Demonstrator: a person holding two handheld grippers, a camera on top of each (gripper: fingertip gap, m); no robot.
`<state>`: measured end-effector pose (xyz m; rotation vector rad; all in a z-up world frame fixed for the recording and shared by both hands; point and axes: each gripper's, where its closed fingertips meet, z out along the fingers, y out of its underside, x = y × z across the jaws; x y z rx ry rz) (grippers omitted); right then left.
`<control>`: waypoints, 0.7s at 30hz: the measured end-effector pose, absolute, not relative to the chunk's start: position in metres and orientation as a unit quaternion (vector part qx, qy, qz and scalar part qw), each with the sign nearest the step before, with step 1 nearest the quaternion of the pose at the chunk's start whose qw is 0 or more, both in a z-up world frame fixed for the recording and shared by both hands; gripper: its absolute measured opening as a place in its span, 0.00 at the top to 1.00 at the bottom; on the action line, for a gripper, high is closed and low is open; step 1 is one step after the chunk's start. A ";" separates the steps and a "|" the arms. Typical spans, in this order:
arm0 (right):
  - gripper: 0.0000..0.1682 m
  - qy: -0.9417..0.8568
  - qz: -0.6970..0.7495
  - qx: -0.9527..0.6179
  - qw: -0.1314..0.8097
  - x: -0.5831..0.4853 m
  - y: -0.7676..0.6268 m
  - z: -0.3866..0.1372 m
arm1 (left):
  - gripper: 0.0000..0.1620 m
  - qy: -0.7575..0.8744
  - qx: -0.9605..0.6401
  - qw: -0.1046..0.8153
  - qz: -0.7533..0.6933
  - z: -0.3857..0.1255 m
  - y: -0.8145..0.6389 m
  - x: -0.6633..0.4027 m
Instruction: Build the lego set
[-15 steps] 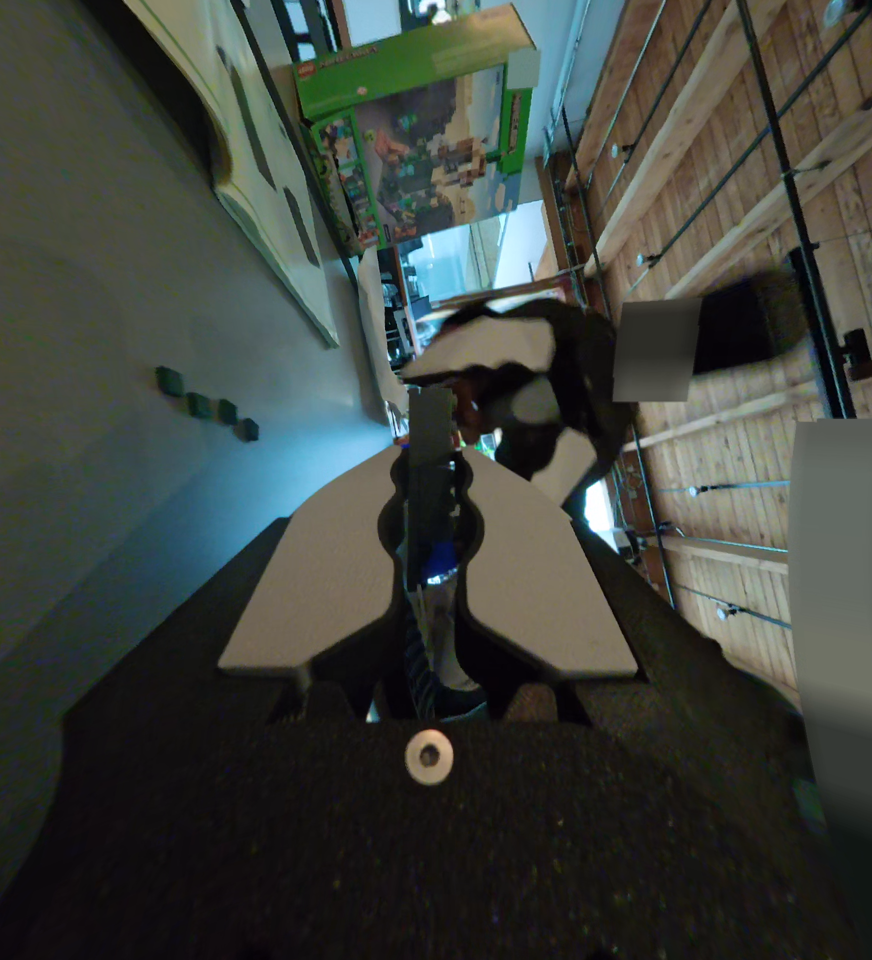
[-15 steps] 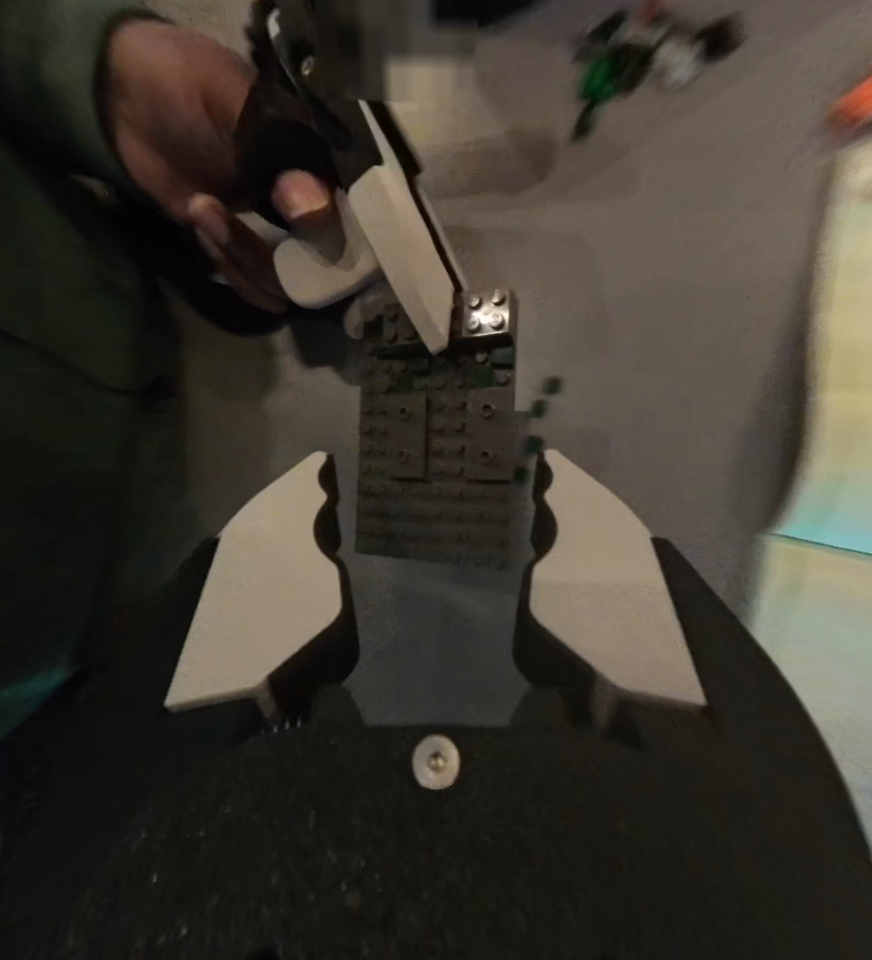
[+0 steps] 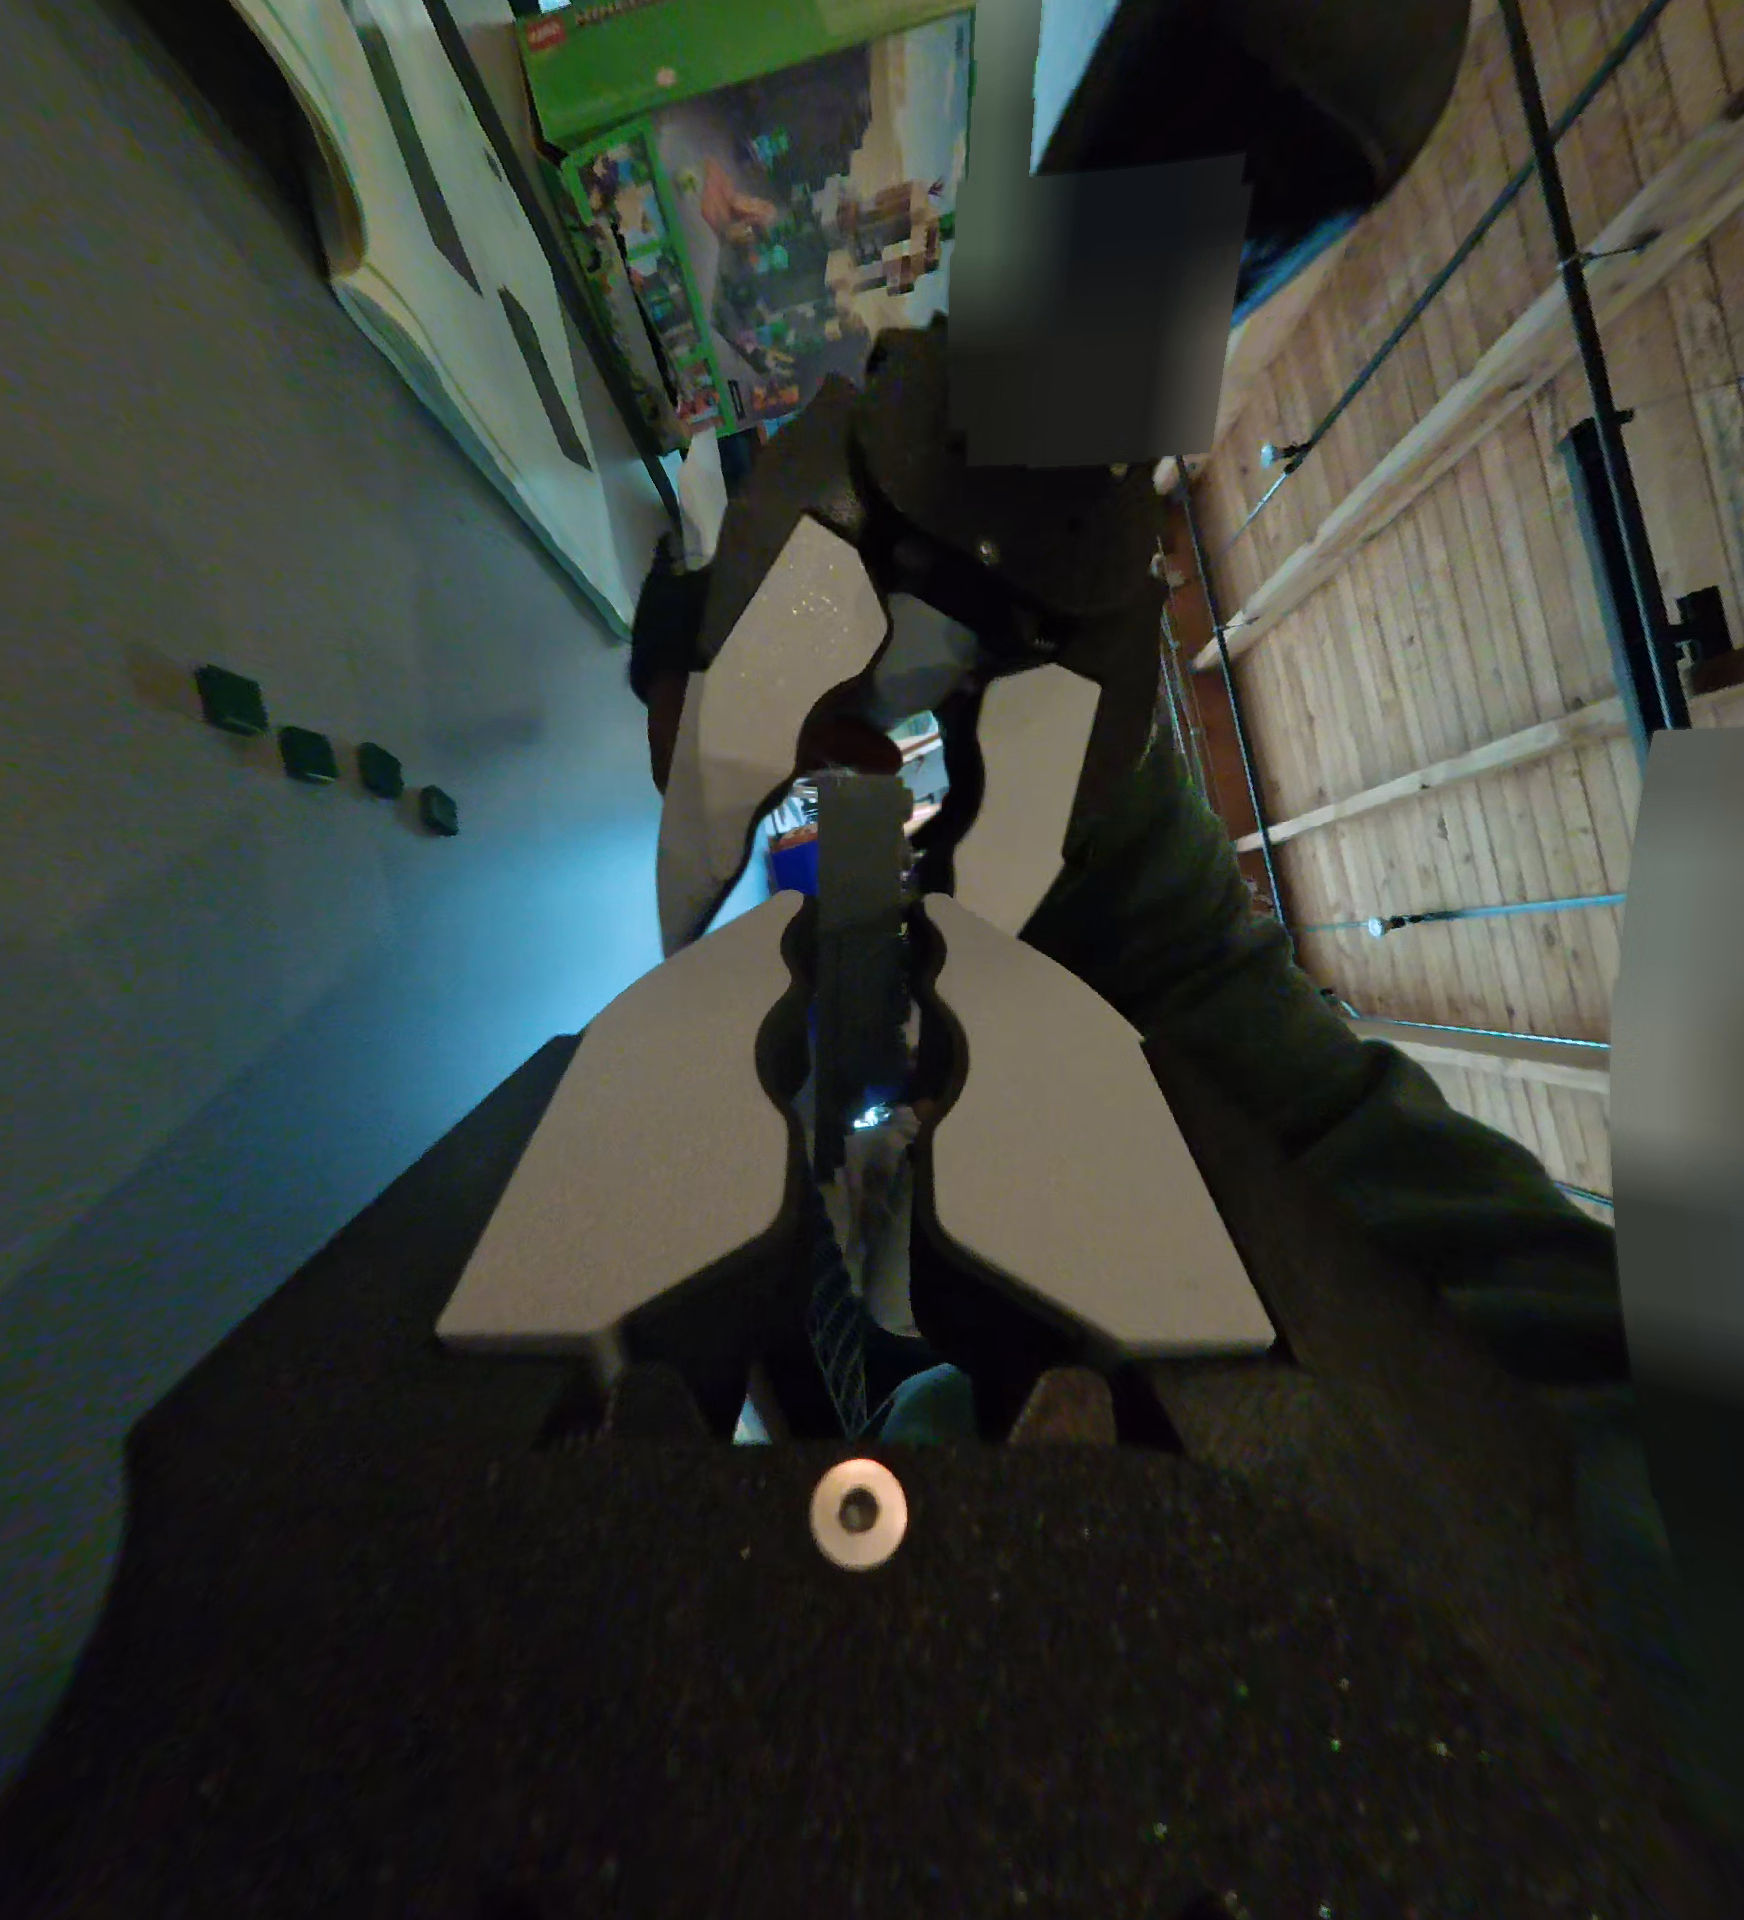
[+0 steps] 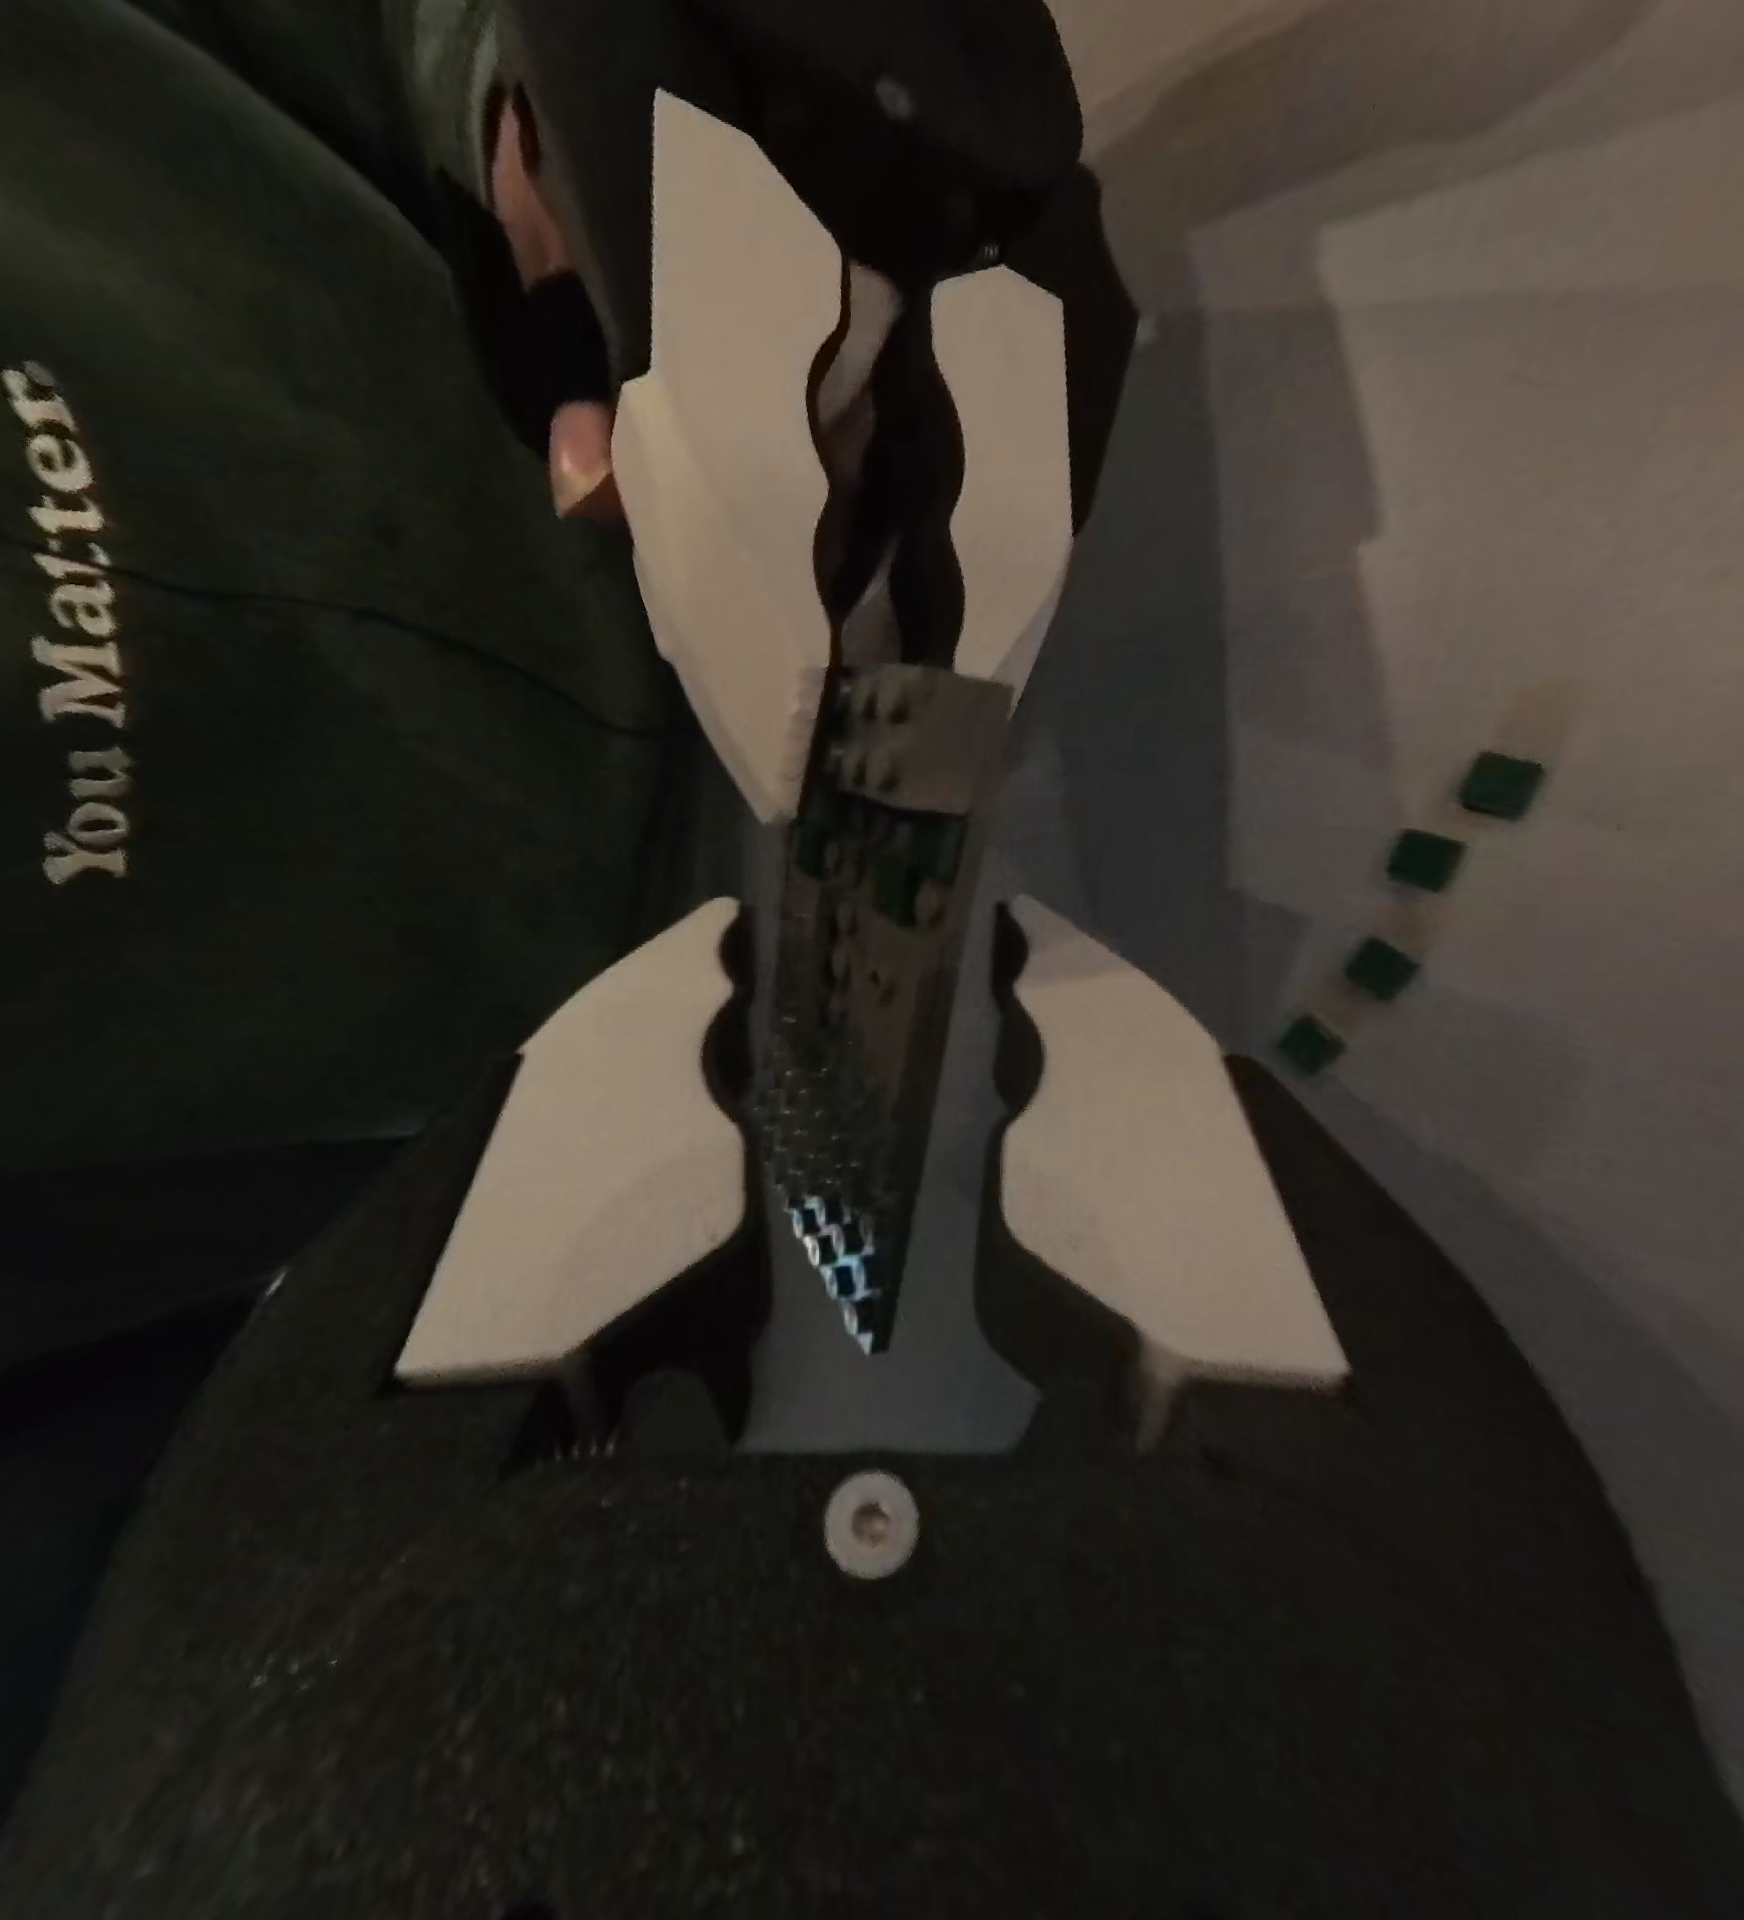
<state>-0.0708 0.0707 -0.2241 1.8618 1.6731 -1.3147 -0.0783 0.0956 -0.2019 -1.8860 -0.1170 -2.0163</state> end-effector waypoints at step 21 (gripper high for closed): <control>0.87 0.559 -0.492 0.647 0.166 -0.081 0.068 -0.220 | 0.90 -0.044 -0.665 0.189 -0.721 -0.201 0.097 -0.085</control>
